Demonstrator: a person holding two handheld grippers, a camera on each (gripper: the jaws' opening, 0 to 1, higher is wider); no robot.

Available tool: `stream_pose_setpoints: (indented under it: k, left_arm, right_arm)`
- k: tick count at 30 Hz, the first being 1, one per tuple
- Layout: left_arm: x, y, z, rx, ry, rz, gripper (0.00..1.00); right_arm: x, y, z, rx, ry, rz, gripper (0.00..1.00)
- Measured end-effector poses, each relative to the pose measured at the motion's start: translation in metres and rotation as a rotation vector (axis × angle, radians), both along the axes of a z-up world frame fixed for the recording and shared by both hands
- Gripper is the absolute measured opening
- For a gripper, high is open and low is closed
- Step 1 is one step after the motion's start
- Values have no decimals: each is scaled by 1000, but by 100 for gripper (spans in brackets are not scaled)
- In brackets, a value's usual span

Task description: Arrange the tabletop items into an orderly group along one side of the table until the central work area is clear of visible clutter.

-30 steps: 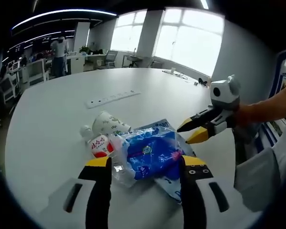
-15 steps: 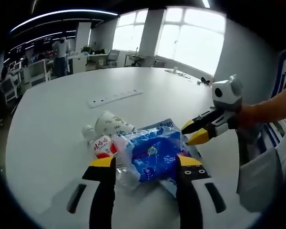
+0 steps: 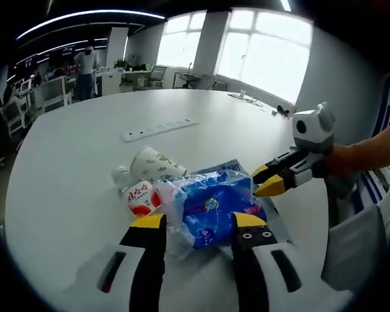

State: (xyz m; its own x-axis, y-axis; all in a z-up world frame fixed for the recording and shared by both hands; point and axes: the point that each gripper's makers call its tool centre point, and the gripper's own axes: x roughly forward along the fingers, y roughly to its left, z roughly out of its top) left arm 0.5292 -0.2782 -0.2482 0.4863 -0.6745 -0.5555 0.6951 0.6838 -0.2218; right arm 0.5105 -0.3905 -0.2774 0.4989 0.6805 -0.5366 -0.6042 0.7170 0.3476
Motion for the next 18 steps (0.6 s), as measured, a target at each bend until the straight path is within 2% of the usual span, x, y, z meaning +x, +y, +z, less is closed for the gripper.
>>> stream_pose_setpoints:
  k: [18]
  left_arm:
    - [7, 1, -7, 2, 6, 15, 23]
  right_arm:
    - [5, 2, -2, 2, -1, -9, 9]
